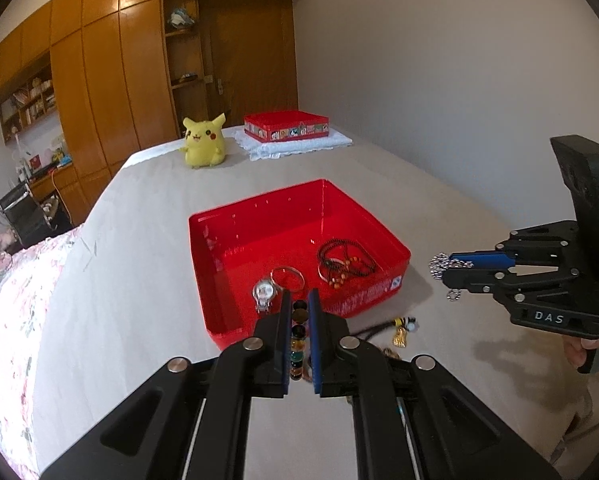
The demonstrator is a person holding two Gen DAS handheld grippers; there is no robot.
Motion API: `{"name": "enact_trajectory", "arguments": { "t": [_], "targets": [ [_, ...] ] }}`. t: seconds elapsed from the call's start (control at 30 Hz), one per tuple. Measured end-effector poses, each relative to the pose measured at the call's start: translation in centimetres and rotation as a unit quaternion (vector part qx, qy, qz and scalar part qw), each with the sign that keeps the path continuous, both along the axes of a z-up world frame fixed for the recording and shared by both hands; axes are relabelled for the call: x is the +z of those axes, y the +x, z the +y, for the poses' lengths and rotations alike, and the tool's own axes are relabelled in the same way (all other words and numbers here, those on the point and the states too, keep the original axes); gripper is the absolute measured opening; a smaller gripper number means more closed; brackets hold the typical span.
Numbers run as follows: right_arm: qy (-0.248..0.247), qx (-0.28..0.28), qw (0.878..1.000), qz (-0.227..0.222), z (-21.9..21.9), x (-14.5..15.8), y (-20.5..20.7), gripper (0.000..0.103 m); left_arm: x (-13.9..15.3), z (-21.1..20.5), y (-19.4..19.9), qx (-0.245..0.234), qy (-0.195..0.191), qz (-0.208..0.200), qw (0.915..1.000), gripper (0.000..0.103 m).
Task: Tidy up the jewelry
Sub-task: 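Lift the bracelet and chain toward the red box with both tools, then lower bracelet and chain into the red box and open both tools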
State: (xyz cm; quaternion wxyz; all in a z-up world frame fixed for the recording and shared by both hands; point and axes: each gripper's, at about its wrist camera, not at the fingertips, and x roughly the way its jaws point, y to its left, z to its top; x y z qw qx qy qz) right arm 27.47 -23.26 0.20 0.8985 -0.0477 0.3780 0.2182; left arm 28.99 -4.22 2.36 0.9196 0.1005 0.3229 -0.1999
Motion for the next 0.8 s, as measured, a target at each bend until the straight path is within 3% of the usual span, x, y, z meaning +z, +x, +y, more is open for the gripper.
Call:
{"name": "enact_trajectory", "arguments": {
  "t": [0.5, 0.8],
  "targets": [
    [0.013, -0.007, 1.0, 0.011, 0.6, 1.6, 7.5, 0.014, 1.3, -0.8, 6.2, -0.003, -0.002, 0.002, 1.0, 0.007],
    [-0.003, -0.02, 0.999, 0.044, 1.3, -0.9, 12.6, 0.014, -0.8, -1.8, 11.2, -0.004, 0.002, 0.038, 0.9993, 0.007]
  ]
}}
